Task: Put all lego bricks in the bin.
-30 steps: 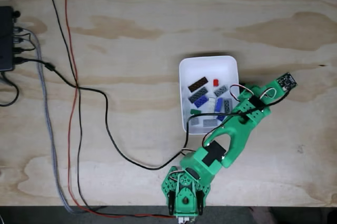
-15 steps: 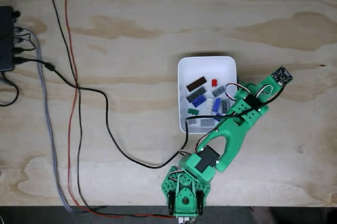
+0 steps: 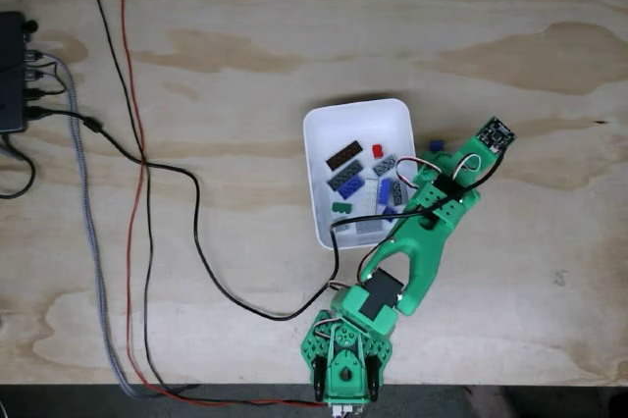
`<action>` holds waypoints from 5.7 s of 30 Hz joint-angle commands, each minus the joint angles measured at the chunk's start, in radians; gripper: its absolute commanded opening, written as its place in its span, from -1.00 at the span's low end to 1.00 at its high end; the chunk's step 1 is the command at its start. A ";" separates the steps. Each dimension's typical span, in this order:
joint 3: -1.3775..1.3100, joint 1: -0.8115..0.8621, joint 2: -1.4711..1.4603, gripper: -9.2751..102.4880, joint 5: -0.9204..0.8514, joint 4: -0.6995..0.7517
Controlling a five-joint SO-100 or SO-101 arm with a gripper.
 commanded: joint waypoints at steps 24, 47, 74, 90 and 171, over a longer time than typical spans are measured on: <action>-0.511 -0.241 0.692 -0.84 0.436 0.681; -0.236 0.091 0.569 -0.38 0.545 0.494; 0.018 -0.146 0.181 -0.41 0.112 0.058; -0.175 -0.281 0.006 -0.40 0.477 -0.011; -0.307 -0.106 -0.109 -0.45 0.620 0.124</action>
